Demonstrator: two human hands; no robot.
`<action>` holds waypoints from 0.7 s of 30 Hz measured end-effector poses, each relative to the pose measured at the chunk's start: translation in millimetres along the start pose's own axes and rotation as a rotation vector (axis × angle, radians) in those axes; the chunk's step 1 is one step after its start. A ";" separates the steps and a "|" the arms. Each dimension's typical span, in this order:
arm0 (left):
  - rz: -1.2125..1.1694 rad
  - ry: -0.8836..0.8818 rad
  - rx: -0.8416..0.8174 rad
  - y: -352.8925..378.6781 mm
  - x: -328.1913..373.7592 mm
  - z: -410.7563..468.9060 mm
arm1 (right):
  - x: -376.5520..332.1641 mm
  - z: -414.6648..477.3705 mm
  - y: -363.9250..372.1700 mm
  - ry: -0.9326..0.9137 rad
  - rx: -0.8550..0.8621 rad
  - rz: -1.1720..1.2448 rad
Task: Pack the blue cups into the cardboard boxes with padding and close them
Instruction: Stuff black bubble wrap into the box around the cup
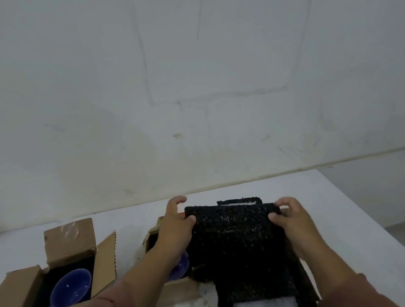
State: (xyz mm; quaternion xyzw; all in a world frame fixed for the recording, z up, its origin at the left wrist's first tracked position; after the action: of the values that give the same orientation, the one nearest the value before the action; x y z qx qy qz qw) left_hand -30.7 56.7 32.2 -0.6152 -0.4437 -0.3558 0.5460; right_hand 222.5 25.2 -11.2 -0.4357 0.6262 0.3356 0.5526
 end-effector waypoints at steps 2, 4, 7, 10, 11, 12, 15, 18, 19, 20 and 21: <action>0.073 0.093 -0.057 -11.3 8.1 0.1 | -26.8 -5.5 1.8 -0.100 -0.079 -0.080; 0.070 0.144 -0.162 -20.6 16.9 -2.8 | -50.0 -12.7 7.7 -0.143 -0.225 -0.127; 0.267 0.179 -0.179 -33.1 22.8 -2.6 | -73.4 -18.5 14.2 -0.196 -0.268 -0.336; 0.430 0.213 -0.084 -48.5 26.1 1.1 | -96.4 -24.0 21.8 -0.344 -0.160 -0.553; 0.495 0.232 -0.082 -52.7 27.0 0.9 | -103.7 -26.9 25.7 -0.382 -0.145 -0.564; 0.581 0.271 -0.092 -55.7 27.8 0.7 | -111.1 -31.1 30.6 -0.413 -0.152 -0.555; 0.616 0.330 -0.263 -53.4 33.2 -7.2 | -131.1 -45.0 54.6 -0.477 -0.282 -0.548; 0.533 0.359 -0.320 -42.5 41.3 -14.6 | -142.1 -52.3 82.9 -0.564 -0.366 -0.584; 0.484 0.357 -0.271 -44.0 44.0 -16.6 | -144.1 -50.9 88.4 -0.588 -0.319 -0.561; 0.375 0.310 -0.222 -48.1 43.7 -16.2 | -143.4 -47.7 90.5 -0.589 -0.242 -0.519; 0.216 0.229 -0.190 -53.5 40.6 -14.8 | -138.5 -43.0 89.9 -0.544 -0.170 -0.451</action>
State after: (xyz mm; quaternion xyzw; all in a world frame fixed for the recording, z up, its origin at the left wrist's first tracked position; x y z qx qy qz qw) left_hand -65.7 49.0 90.9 -0.6633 -0.2744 -0.4032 0.5675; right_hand 124.2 46.1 126.7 -0.5021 0.3144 0.3596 0.7209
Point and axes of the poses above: each hand's wrist, its own z-axis towards the middle knuckle, its own y-axis out of the palm, x = y × z, the point moved 3 cm from there along z, towards the middle knuckle, and after that the axes turned 1 degree about x, right-handed, at the moved point
